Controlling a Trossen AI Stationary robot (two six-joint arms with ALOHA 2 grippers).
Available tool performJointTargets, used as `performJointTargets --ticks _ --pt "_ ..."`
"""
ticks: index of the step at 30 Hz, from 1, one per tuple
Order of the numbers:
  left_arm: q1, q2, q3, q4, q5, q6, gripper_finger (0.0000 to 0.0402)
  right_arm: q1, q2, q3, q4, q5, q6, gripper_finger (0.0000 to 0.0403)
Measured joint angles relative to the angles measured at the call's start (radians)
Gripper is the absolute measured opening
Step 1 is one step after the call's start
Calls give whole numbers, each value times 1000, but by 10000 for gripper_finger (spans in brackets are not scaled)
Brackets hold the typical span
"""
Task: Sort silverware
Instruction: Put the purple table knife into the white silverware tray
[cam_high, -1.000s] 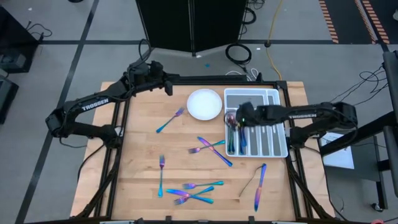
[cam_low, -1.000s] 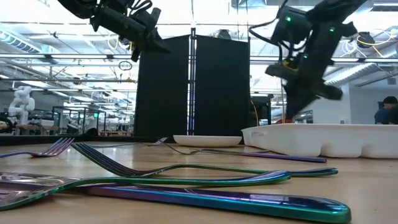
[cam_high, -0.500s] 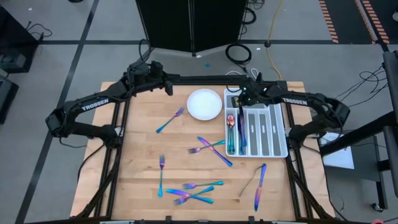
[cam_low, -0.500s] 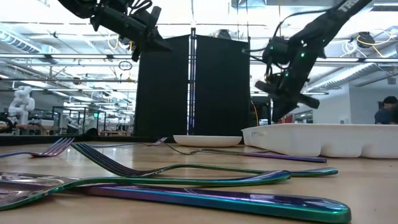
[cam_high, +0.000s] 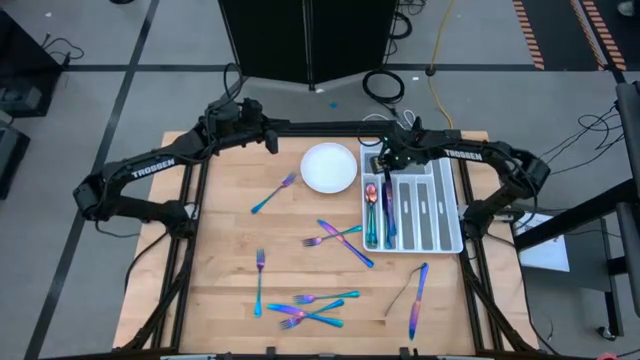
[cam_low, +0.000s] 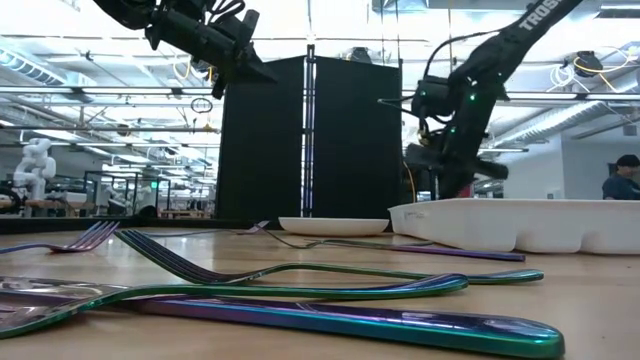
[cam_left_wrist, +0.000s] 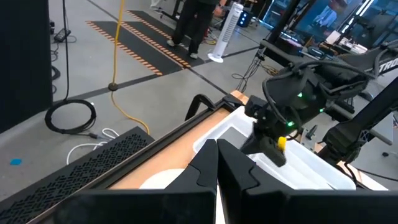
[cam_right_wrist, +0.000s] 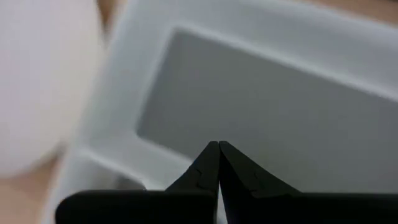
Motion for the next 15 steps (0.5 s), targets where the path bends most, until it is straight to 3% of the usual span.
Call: performJointTargets --ticks 7,12,15 --pt "0 0 0 0 0 25 0 22 -5 66 -175 -53 -43 0" --pt "0 0 0 0 0 25 0 15 -17 121 -131 95 -52 0" --pt "0 0 0 1 0 26 0 1 -7 142 -86 99 -62 0"
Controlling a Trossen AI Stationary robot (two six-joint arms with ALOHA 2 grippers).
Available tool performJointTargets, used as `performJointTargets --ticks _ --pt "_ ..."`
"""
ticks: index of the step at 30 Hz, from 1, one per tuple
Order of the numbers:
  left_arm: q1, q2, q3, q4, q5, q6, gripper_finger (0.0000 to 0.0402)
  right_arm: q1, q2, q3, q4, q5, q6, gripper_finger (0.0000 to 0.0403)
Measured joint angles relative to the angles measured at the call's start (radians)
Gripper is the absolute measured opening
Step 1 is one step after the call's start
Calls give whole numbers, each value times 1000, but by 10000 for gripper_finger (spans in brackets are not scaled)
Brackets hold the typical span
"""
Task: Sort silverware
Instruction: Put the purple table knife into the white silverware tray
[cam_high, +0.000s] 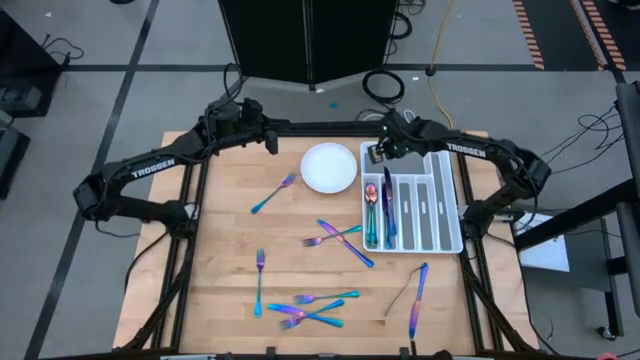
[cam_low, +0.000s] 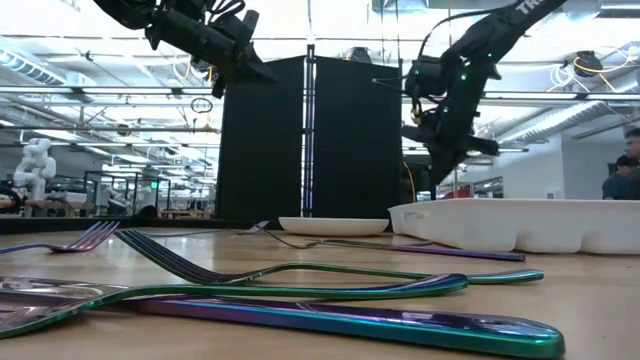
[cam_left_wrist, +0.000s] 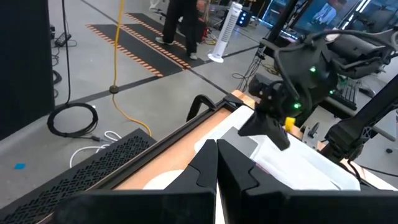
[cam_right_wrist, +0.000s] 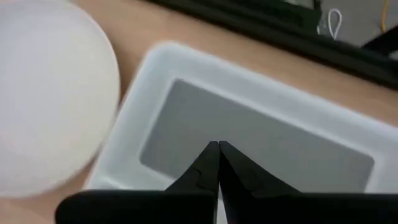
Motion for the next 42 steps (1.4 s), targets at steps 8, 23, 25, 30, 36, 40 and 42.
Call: performJointTargets --ticks 8,23,25,30,36,40,42 --pt "0 0 0 -1 0 3 0 -9 104 0 20 -38 17 0" --pt "-3 1 -73 51 0 -9 0 95 101 -1 -190 -95 62 0" --pt "-4 1 -103 78 0 -32 0 100 98 -1 -192 -91 49 0" --pt "-14 -12 -128 99 43 -72 0 132 14 -1 -94 92 48 0" --pt "-122 -101 -103 -12 60 -77 0 176 -195 -1 54 9 16 0" --pt "-267 -137 -104 -198 -34 -110 0 295 -313 0 68 -36 15 0" --pt "-365 -136 -115 -257 -99 -154 0 382 -351 0 67 -40 20 0"
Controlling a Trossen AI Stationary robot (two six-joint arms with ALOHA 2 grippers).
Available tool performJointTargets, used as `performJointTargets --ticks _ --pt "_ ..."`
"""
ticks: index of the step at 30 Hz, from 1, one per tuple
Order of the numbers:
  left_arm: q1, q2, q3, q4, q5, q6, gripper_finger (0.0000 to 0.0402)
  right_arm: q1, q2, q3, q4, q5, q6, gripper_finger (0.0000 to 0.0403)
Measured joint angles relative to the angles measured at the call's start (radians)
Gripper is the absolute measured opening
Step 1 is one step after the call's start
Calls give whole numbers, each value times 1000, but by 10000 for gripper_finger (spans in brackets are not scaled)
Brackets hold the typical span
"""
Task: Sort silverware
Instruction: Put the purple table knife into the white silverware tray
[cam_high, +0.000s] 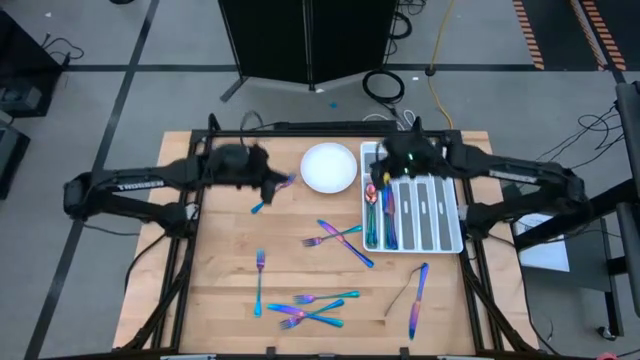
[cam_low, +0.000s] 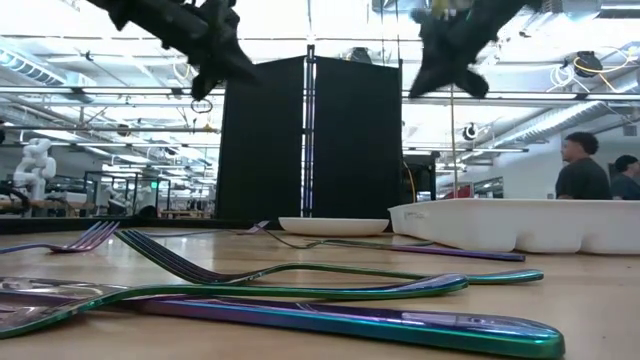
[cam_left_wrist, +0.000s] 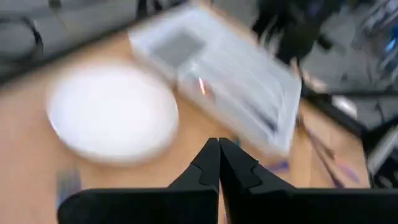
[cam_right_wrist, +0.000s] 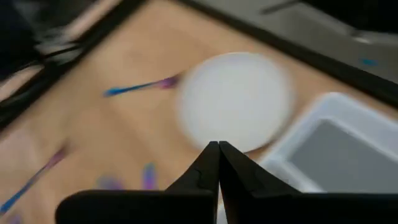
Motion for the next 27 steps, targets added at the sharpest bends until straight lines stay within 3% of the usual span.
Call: performJointTargets --ticks 7,17,21,27 --pt "-364 108 -18 4 -230 -173 0 292 -11 -8 10 1 6 0" --pt "-763 403 30 153 -347 -590 0 597 104 -116 106 -9 32 0" --pt "-848 524 144 141 -345 -629 0 677 168 -174 307 -85 82 0" --pt "-934 616 241 -93 -265 -599 0 767 310 -180 551 -88 238 0"
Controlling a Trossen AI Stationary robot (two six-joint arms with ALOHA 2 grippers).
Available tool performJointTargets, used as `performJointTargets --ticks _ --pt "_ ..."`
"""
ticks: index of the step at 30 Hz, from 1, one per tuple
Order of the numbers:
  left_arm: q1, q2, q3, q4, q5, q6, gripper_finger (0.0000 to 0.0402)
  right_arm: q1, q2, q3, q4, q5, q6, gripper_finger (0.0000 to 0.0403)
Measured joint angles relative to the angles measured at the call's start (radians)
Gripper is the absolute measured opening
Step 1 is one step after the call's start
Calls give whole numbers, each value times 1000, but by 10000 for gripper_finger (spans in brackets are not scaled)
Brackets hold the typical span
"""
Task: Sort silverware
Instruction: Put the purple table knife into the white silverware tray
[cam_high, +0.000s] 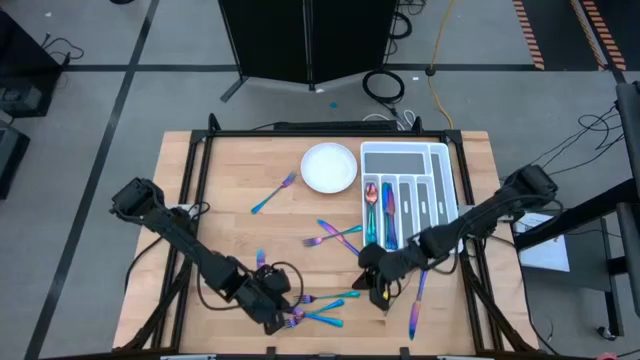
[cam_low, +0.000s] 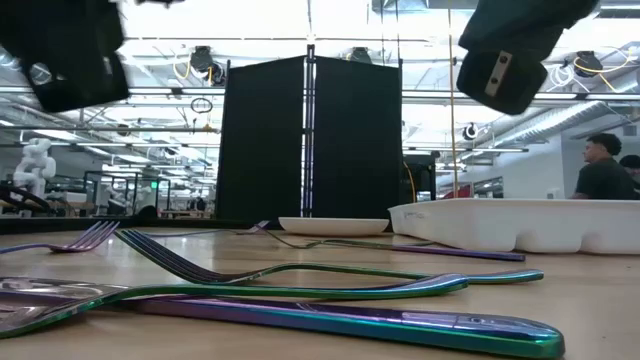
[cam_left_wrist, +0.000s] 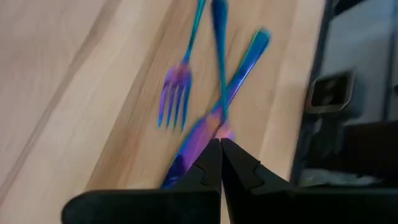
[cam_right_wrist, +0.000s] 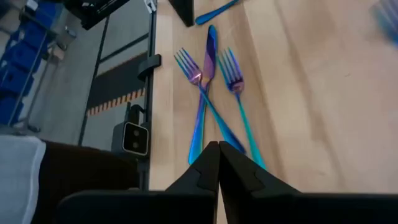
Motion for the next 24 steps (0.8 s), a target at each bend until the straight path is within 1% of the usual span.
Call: performJointTargets --ticks 3,5,8,10,11,13,16,17,19,22,24 --pt "-45 4 -28 -22 -18 1 0 50 72 15 76 67 71 0" --pt "-75 4 -46 -28 -18 35 0 82 121 48 75 115 120 0" --pt "-102 4 -68 -28 -34 91 0 129 222 138 78 156 161 0" --pt "-110 4 -78 -14 -60 135 0 154 305 230 55 195 167 0" --pt "-113 4 -80 -13 -75 157 0 164 346 287 31 207 174 0" --pt "-115 4 -92 8 -98 211 0 181 420 394 -123 237 235 0" --pt "-112 4 -104 68 -150 299 0 201 524 517 -357 275 397 0" --pt "-108 4 -104 94 -167 325 0 206 550 538 -397 279 436 0" --pt "-95 4 -104 130 -187 350 0 219 580 563 -362 271 491 0" --pt "-75 4 -104 190 -190 375 0 234 612 571 -301 266 548 0" --pt "-65 4 -104 226 -189 395 0 240 627 569 -300 267 584 0"
